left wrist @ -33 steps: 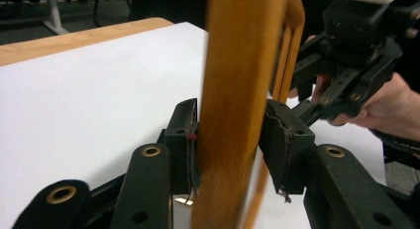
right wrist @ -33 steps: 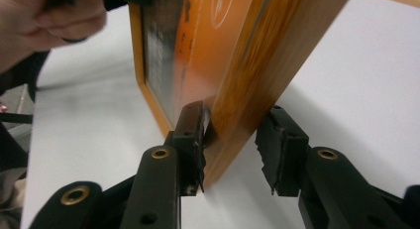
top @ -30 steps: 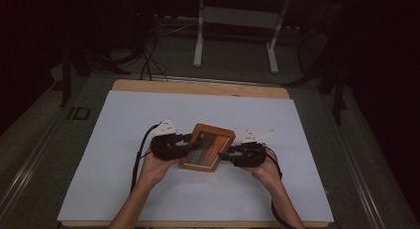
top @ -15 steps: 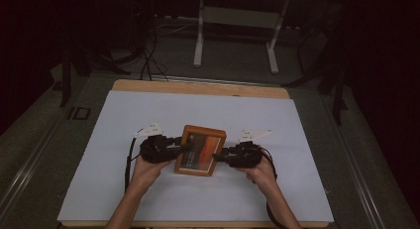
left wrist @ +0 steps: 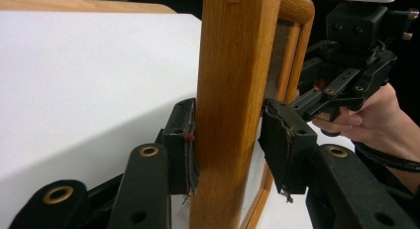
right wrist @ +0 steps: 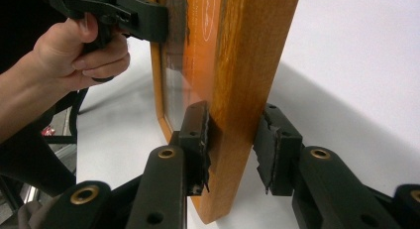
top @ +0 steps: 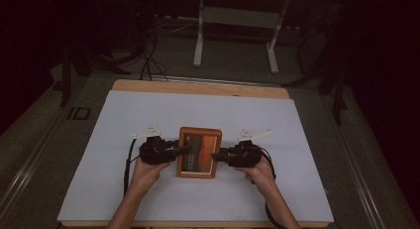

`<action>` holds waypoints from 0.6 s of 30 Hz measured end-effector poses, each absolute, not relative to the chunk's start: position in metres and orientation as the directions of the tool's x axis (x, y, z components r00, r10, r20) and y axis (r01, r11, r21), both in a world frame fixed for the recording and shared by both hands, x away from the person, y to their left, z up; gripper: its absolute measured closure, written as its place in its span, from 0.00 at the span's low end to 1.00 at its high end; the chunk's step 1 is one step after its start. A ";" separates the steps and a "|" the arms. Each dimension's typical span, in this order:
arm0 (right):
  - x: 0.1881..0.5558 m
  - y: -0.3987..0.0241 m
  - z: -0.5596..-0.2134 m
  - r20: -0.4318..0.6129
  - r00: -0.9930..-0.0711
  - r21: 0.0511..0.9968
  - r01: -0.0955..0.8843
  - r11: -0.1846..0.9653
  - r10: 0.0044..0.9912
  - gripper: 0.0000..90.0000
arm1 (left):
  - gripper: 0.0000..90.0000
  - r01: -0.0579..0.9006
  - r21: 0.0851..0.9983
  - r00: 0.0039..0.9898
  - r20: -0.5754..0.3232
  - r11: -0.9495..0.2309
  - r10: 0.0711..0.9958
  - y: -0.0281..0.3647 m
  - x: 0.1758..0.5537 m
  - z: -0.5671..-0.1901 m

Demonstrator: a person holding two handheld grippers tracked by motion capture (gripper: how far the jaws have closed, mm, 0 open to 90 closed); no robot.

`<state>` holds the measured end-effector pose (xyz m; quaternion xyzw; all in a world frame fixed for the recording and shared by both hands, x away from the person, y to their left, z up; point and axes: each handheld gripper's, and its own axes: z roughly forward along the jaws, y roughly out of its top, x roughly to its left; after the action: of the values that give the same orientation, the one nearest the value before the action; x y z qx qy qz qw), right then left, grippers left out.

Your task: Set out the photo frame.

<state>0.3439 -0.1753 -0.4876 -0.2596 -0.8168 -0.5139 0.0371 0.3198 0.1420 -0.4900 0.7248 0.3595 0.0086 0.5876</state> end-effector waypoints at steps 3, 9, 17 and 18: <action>0.345 -0.175 -0.488 0.334 -0.858 0.818 0.469 0.332 0.389 0.75 | 0.65 0.525 0.850 0.735 -0.429 -0.040 0.526 0.142 0.321 -0.493; 0.346 -0.176 -0.491 0.344 -0.852 0.814 0.480 0.328 0.394 0.75 | 0.65 0.542 0.839 0.724 -0.441 -0.043 0.531 0.141 0.323 -0.497; 0.349 -0.178 -0.496 0.363 -0.844 0.810 0.495 0.314 0.395 0.75 | 0.65 0.541 0.839 0.726 -0.431 -0.058 0.536 0.140 0.325 -0.500; 0.349 -0.177 -0.496 0.363 -0.844 0.810 0.495 0.315 0.395 0.75 | 0.65 0.538 0.841 0.729 -0.427 -0.061 0.535 0.140 0.325 -0.501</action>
<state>0.3489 -0.1775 -0.4957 -0.2750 -0.8094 -0.5166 0.0486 0.3246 0.1398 -0.5008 0.7285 0.3682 -0.0009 0.5777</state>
